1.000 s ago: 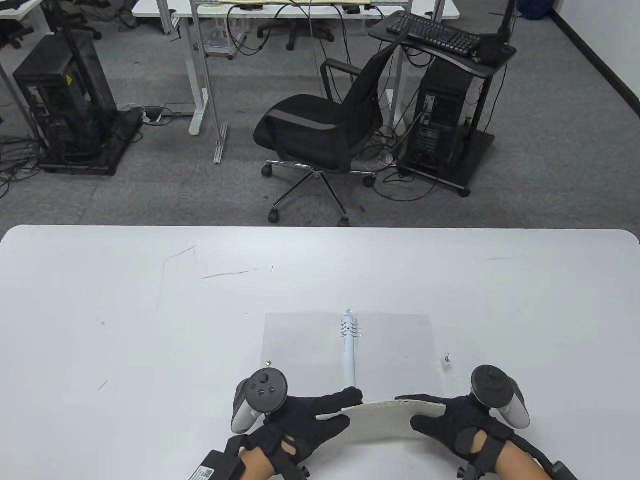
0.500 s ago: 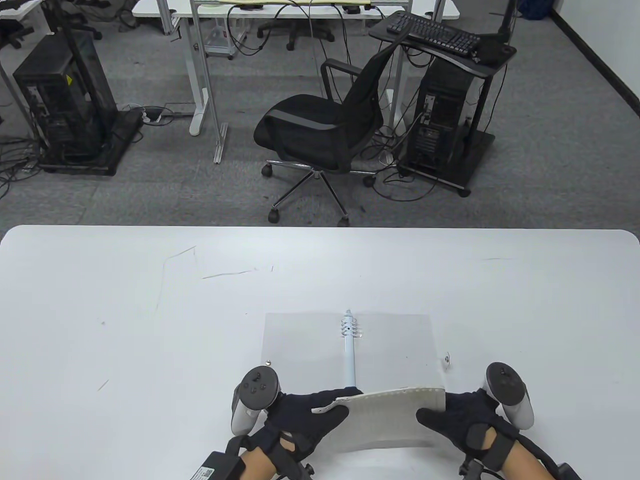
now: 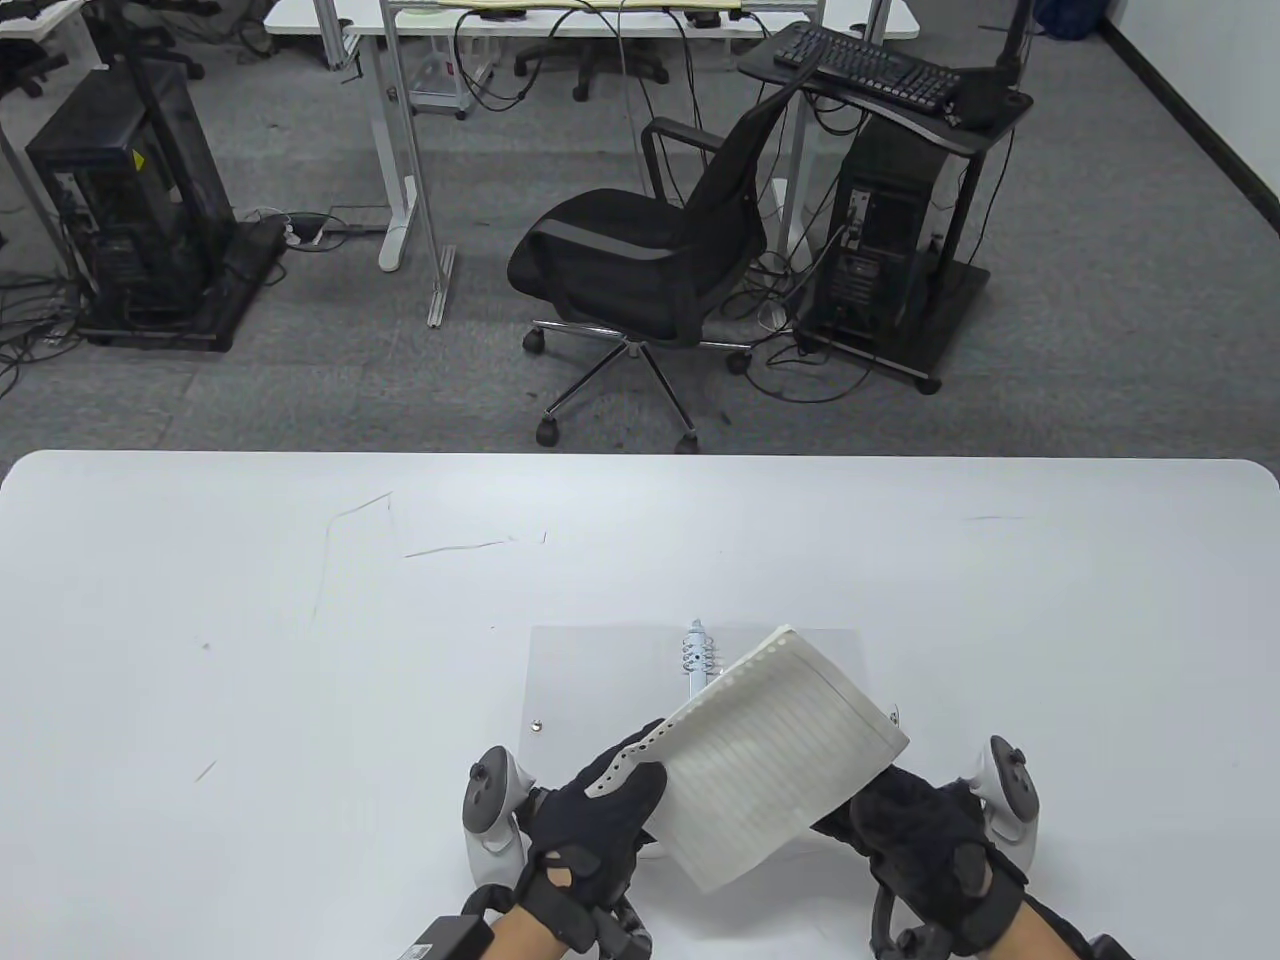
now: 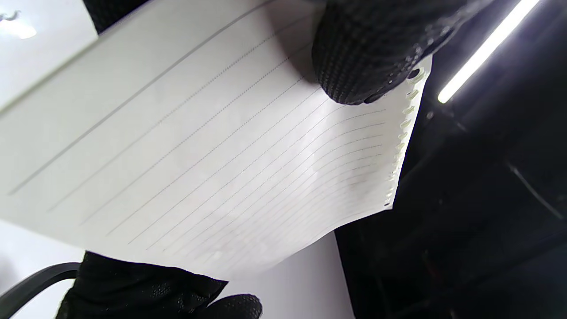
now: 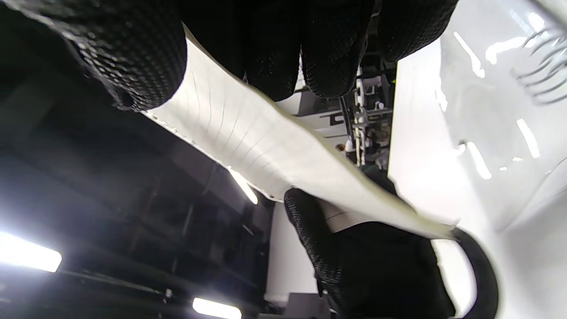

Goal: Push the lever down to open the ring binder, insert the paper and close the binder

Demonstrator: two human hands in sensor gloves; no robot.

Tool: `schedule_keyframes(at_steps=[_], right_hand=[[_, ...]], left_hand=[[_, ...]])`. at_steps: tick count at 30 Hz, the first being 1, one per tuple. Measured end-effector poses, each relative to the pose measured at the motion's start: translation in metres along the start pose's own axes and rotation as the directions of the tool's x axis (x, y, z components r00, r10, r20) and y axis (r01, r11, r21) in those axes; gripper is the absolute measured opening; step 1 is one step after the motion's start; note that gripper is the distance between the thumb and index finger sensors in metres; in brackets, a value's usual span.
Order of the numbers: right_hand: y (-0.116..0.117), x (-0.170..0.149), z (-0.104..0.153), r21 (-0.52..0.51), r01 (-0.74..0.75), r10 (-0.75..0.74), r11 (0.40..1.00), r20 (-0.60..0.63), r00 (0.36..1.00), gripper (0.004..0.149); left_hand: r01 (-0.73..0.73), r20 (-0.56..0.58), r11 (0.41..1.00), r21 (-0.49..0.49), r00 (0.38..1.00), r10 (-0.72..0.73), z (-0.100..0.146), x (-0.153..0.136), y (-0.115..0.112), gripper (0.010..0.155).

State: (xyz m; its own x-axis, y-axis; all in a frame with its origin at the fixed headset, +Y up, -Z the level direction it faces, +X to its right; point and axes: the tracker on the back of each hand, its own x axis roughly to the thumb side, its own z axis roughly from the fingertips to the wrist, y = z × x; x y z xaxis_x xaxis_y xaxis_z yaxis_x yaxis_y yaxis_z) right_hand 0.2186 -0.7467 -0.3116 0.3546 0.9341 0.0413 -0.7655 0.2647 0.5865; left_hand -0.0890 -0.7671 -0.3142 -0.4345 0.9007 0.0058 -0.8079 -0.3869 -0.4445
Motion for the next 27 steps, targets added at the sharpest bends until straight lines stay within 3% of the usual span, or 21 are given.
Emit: schedule_keyframes(at_steps=[4, 8, 15, 18, 24, 27], right_hand=[[0.012, -0.010, 0.000, -0.114, 0.021, -0.022, 0.993, -0.012, 1.000, 0.057], [0.004, -0.011, 0.003, -0.203, -0.032, 0.022, 0.979, -0.053, 0.998, 0.050], [-0.024, 0.001, 0.006, -0.188, -0.048, 0.026, 0.981, -0.115, 0.993, 0.048], [-0.033, 0.005, 0.007, -0.143, -0.086, 0.062, 0.986, -0.162, 0.985, 0.048], [-0.032, 0.005, 0.005, 0.047, -0.176, 0.182, 0.983, -0.262, 0.948, 0.048], [-0.021, -0.002, 0.003, 0.138, -0.180, 0.214, 0.974, -0.299, 0.930, 0.048]], left_hand=[[0.016, -0.055, 1.000, 0.006, 0.998, -0.016, 0.000, -0.013, -0.009, 0.041], [0.045, -0.111, 0.999, -0.030, 0.993, -0.048, -0.001, -0.023, -0.014, 0.043], [0.123, -0.122, 0.982, -0.141, 0.982, -0.141, -0.004, -0.016, -0.013, 0.054], [0.126, -0.111, 0.978, -0.166, 0.983, -0.145, -0.005, -0.009, -0.009, 0.060], [0.208, -0.144, 0.965, -0.159, 0.962, -0.231, -0.004, 0.002, 0.000, 0.074], [0.194, -0.205, 0.944, -0.268, 0.946, -0.253, -0.004, -0.007, -0.009, 0.088]])
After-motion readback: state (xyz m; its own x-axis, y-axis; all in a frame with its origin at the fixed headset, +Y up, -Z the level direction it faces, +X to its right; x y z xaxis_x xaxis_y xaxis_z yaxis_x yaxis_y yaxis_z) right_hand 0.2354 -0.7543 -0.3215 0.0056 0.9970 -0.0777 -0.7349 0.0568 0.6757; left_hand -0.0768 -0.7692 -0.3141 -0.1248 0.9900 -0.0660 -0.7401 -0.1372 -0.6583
